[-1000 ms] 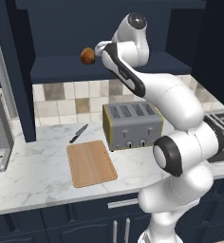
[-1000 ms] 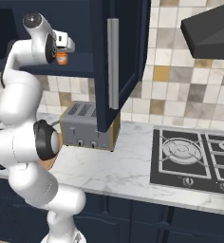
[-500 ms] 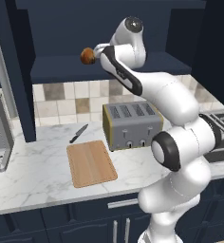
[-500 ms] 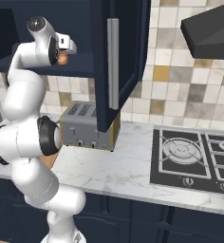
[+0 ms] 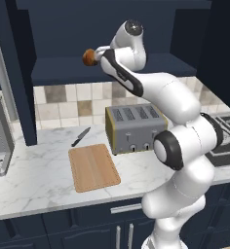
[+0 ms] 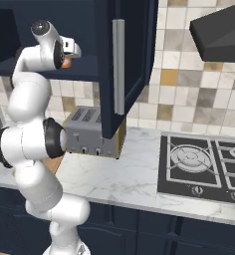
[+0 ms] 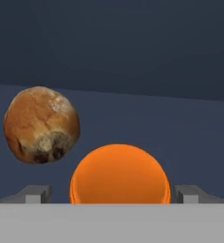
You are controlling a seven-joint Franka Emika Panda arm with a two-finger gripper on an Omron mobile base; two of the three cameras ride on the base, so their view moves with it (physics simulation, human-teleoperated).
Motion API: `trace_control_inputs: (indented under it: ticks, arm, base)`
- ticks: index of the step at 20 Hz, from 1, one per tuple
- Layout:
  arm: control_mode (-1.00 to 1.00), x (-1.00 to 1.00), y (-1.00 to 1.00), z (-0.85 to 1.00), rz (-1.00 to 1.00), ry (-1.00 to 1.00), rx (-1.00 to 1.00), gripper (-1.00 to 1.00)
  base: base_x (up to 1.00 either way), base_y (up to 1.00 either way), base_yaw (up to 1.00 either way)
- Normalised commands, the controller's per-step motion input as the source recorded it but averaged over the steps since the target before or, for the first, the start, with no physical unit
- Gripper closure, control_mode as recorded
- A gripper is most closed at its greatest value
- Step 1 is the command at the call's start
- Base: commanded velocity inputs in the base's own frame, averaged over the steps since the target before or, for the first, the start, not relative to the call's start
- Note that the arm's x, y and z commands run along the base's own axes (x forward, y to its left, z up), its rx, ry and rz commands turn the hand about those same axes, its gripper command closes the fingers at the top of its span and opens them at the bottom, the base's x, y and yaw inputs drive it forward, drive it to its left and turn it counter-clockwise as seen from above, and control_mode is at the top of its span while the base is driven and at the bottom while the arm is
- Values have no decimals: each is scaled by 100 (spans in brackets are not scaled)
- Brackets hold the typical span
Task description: Pick the bread, place it on the cutting board, pick the jam, place it on the counter, and close the cabinet.
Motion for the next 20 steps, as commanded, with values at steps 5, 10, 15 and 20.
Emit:
trace_control_inputs:
  ticks: [5,10,15,20]
  arm:
    - [-100,6,2,-4,0,2,0,-100]
    - [-100,0,3,-5,1,4,0,100]
    - [-100,0,0,0,0,0,0,100]
    - [-100,-24,0,-1,0,-5,0,100]
  base:
    - [0,0,0]
    - [0,0,0]
    - [0,0,0]
    - [0,0,0]
